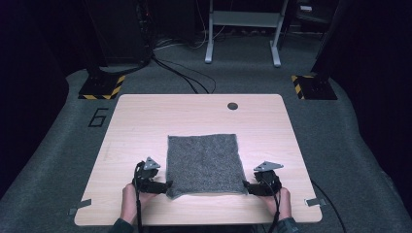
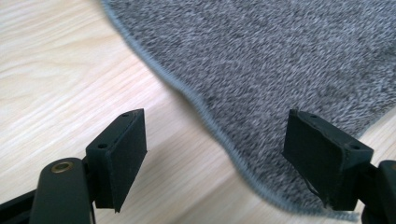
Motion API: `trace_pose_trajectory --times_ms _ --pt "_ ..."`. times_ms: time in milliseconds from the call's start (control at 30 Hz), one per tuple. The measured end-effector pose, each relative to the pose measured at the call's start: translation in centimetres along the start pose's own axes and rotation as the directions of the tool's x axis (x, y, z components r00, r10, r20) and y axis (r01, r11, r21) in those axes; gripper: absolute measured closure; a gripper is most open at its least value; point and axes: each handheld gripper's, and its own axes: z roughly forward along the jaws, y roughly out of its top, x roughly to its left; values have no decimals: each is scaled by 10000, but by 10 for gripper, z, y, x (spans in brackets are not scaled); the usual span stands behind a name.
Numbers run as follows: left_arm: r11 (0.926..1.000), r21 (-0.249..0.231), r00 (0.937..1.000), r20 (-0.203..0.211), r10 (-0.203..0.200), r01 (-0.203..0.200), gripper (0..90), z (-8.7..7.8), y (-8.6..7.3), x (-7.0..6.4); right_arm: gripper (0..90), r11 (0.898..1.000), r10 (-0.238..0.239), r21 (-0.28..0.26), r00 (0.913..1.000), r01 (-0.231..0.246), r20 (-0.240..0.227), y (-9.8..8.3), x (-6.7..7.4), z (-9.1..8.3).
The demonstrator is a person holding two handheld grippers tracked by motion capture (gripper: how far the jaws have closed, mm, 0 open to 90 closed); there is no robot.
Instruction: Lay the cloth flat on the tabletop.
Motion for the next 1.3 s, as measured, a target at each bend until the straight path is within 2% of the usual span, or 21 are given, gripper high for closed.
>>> trace_pose_trajectory --times_ms 33,67,100,133,200,300,367,400,433,533,667,700,733,867,967,1167,1200,1300 --pt "10000 1 10000 -20 21 -21 212 -2 1 1 387 9999 -120 -57 9999 120 10 0 -2 -2" --pt "9999 -130 10000 -12 -27 27 211 -3 2 1 378 9999 50 -130 10000 -50 -8 2 -3 -3" --pt "9998 -207 10000 66 -34 35 211 -4 4 1 368 9997 -152 -214 9999 151 -58 3 -5 -4" --pt "9997 -247 9999 114 51 -48 211 -5 7 1 356 9994 137 -302 9998 -140 -106 7 -4 -4" --pt "9992 -382 9996 234 155 -146 201 -4 12 -3 270 9988 -80 -492 9993 62 -353 15 -4 -2" --pt "9979 -499 9978 511 431 -406 192 2 18 -12 207 9978 -381 -561 9978 350 -547 27 2 5" --pt "9975 -465 9953 790 569 -534 181 7 19 -17 151 9971 -611 -506 9945 569 -852 38 11 19" --pt "9968 -466 9939 864 684 -646 181 9 19 -19 151 9971 -611 -506 9945 569 -852 38 11 19" --pt "9950 -452 9906 1007 931 -889 180 11 18 -23 141 9953 -860 -522 9924 816 -881 40 12 24" --pt "9907 -234 9844 1117 1361 -1343 172 17 14 -29 68 9930 -1184 -91 9874 1181 -1051 47 22 40" --pt "9898 29 9841 1068 1416 -1427 158 22 8 -30 43 9851 -1548 586 9819 1618 -1095 44 26 54" --pt "9883 27 9834 997 1513 -1523 156 23 7 -29 43 9843 -1588 606 9817 1657 -1052 43 26 54" --pt "9891 73 9833 1096 1451 -1468 158 24 6 -29 39 9848 -1539 649 9826 1612 -1040 41 27 56" --pt "9833 80 9802 811 1805 -1817 149 27 5 -33 41 9837 -1667 529 9816 1721 -930 35 27 52" --pt "9805 71 9776 782 1954 -1966 133 28 5 -35 42 9854 -1581 495 9834 1629 -887 30 26 48" --pt "9760 53 9708 1043 2160 -2177 124 28 4 -39 46 9868 -1525 431 9851 1563 -794 23 22 42" --pt "9737 167 9685 1092 2240 -2271 124 27 4 -39 46 9868 -1525 431 9851 1563 -794 23 22 42" --pt "9743 132 9690 1077 2223 -2250 118 26 2 -43 49 9863 -1564 406 9842 1602 -824 20 20 39"
